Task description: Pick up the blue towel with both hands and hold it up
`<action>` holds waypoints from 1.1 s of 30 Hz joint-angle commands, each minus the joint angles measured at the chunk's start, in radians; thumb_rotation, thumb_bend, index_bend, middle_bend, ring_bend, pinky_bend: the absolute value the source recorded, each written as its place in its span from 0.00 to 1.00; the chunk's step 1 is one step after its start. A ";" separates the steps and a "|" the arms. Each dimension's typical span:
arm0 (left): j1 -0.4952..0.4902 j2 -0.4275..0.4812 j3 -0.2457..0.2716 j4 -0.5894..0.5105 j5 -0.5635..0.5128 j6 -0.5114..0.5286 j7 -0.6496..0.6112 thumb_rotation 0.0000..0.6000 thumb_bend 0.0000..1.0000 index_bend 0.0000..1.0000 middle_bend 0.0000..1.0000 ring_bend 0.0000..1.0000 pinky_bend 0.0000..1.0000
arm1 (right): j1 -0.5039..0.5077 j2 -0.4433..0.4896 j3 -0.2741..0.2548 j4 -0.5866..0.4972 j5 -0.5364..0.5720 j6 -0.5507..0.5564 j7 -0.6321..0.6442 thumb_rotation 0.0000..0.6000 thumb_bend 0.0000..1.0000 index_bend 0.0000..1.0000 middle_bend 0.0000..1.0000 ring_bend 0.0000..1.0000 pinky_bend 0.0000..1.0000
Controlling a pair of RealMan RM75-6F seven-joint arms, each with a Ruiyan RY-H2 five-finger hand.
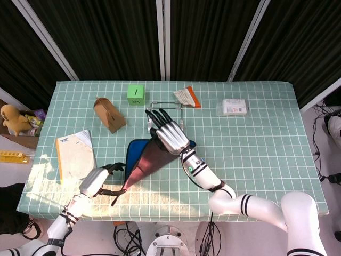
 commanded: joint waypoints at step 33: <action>-0.064 -0.081 -0.056 -0.035 -0.174 -0.038 0.138 0.69 0.23 0.44 0.47 0.43 0.49 | 0.093 0.046 -0.006 -0.041 0.159 0.026 -0.057 1.00 0.50 1.00 0.00 0.00 0.00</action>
